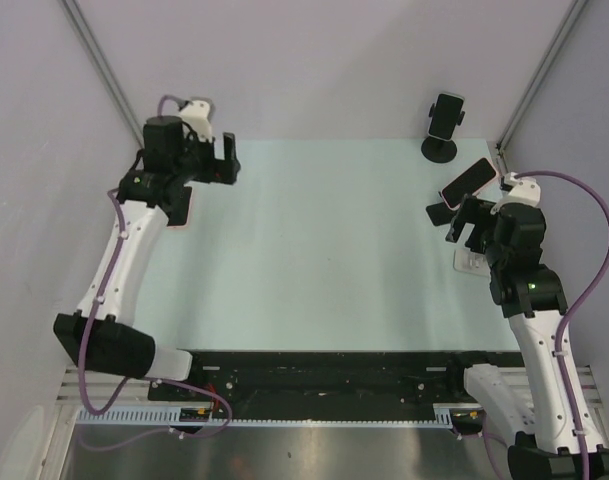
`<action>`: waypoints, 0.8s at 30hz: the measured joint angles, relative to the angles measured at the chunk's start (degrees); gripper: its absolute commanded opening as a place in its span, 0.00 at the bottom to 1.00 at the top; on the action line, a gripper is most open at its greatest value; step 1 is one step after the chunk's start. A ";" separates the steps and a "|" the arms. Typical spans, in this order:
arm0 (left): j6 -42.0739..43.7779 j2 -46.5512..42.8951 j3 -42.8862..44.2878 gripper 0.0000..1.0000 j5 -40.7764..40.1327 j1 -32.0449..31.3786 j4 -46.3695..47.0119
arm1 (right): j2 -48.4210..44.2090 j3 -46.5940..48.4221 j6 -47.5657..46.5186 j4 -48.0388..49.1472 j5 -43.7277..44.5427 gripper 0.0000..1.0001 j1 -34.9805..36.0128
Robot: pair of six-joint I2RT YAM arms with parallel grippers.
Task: Remove the phone from the phone stand
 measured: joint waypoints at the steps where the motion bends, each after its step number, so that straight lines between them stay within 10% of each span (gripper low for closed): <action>1: -0.09 -1.84 -2.27 1.00 0.11 -2.01 -0.22 | 0.07 0.00 0.26 -0.81 1.25 1.00 -0.15; 16: -2.51 -35.15 -43.65 1.00 -0.81 -13.94 11.08 | 10.01 -0.79 7.54 -3.37 6.01 1.00 -12.13; 24: -2.43 -39.71 -49.31 1.00 -4.83 -18.16 16.68 | 15.76 -6.45 14.08 -0.66 -1.99 0.98 -24.00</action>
